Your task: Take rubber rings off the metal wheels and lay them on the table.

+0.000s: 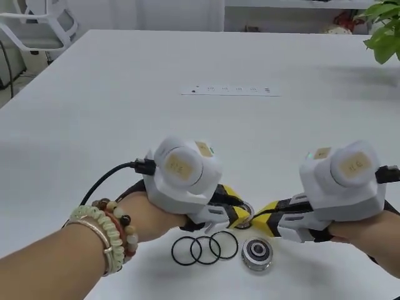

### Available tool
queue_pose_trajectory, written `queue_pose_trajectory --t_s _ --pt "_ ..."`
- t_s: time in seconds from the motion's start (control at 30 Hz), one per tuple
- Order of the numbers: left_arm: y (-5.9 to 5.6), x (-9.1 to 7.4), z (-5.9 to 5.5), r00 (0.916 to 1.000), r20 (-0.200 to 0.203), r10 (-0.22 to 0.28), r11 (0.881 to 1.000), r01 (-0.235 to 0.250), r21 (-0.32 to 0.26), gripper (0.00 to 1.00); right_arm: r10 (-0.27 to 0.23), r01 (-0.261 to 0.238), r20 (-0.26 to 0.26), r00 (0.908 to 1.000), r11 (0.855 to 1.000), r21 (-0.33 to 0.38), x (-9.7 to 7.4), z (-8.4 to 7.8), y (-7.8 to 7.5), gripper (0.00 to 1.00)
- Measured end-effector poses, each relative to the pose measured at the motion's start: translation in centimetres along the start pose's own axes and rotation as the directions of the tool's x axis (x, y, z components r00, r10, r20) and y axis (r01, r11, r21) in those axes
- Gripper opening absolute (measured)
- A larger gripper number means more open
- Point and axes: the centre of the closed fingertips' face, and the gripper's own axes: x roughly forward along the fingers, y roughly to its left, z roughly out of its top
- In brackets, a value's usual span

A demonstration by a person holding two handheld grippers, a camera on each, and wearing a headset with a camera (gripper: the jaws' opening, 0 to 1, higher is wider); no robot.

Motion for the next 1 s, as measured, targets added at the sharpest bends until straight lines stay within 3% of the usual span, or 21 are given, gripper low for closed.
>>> queue_pose_trajectory --t_s 0.27,0.3,0.33,0.5,0.6,0.73,1.0 --pt "0.1 -0.1 -0.1 1.0 -0.002 0.003 1.0 -0.004 -0.004 0.14 -0.006 0.005 0.01 0.9999 0.992 0.127 -0.3 -0.2 -0.7 0.0" --pt "0.2 -0.3 -0.6 0.9997 -0.026 0.005 1.0 -0.006 -0.003 0.15 -0.007 0.005 0.014 0.9999 0.99 0.139 -0.4 -0.2 -0.7 0.0" --pt "0.2 -0.1 -0.3 1.0 0.001 0.0 1.0 0.0 -0.008 0.14 -0.006 0.002 0.024 0.9997 0.988 0.153 -0.4 -0.2 -0.8 0.0" --pt "0.1 -0.2 -0.5 1.0 -0.006 0.002 1.0 -0.002 -0.008 0.14 0.003 -0.011 0.036 0.9993 0.979 0.204 -0.3 -0.2 -0.7 0.0" --pt "0.1 -0.2 -0.5 1.0 -0.009 0.003 1.0 -0.003 -0.003 0.14 0.003 -0.019 0.067 0.9978 0.969 0.247 -0.4 0.1 -0.9 0.0" --pt "0.1 -0.3 -0.6 0.9999 -0.009 0.005 1.0 -0.005 -0.005 0.14 0.009 -0.059 0.133 0.991 0.922 0.382 -1.1 1.2 -0.7 0.0" --pt "0.0 -0.3 -0.6 0.9996 -0.022 0.02 1.0 -0.02 0.01 0.13 0.022 -0.068 0.119 0.9926 0.918 0.392 -1.1 1.4 -0.5 0.0"
